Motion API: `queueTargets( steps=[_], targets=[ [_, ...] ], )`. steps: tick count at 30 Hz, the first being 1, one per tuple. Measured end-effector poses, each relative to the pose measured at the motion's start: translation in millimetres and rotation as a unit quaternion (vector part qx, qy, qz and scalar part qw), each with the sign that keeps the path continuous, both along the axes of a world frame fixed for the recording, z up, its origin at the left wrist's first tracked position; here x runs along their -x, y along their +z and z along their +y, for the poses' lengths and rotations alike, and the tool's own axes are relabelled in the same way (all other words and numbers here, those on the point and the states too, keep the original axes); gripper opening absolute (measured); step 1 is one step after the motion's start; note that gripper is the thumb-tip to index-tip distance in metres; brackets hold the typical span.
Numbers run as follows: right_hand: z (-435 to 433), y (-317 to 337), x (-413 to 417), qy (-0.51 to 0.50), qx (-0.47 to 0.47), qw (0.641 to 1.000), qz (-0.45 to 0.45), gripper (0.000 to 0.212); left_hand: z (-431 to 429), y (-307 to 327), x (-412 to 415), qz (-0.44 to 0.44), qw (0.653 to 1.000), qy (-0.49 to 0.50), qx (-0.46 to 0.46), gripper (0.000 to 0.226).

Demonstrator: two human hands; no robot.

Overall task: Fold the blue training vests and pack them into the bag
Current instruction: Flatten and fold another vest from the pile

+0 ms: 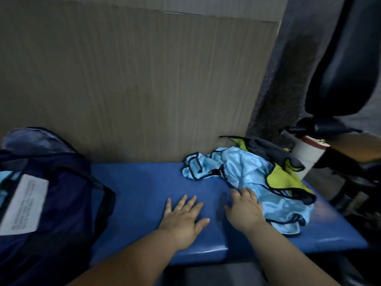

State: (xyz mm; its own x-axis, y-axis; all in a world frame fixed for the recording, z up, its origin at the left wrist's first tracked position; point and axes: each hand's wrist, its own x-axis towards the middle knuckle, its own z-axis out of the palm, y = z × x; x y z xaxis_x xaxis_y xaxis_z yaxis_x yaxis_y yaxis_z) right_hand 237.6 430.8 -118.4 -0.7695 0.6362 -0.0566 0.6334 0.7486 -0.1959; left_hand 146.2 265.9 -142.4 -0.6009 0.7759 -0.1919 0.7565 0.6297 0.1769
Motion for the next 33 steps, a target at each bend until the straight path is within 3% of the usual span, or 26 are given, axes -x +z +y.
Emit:
queueTargets(
  steps=[9, 15, 18, 22, 29, 33],
  targets=[
    [37.5, -7.1, -17.8, -0.038, -0.013, 0.996, 0.075, 0.065, 38.0, -1.4, 13.5, 0.007, 1.000, -0.001, -0.009, 0.065],
    [51.1, -9.7, -12.0, -0.043, -0.004, 0.993, 0.109, 0.054, 82.3, 7.9, 51.8, 0.050, 0.995, 0.061, -0.067, 0.079],
    [55.8, -9.7, -8.6, -0.049, -0.006, 0.990, 0.136, 0.047, 108.2, 13.6, 68.8, 0.087, 0.993, 0.047, -0.063, 0.082],
    [61.0, -7.9, -6.7, -0.060, 0.005, 0.985, 0.162, 0.039, 133.3, 7.6, 77.1, 0.069, 0.995, 0.028, -0.066, 0.070],
    [61.4, -4.3, -4.0, -0.071, 0.015, 0.975, 0.209, 0.034, 127.8, -5.3, 75.4, 0.090, 0.976, 0.067, -0.185, 0.020],
    [56.6, -1.1, 0.4, -0.066, 0.011, 0.965, 0.254, 0.027, 100.7, -10.7, 69.8, 0.086, 0.963, 0.073, -0.244, 0.039]
  ],
)
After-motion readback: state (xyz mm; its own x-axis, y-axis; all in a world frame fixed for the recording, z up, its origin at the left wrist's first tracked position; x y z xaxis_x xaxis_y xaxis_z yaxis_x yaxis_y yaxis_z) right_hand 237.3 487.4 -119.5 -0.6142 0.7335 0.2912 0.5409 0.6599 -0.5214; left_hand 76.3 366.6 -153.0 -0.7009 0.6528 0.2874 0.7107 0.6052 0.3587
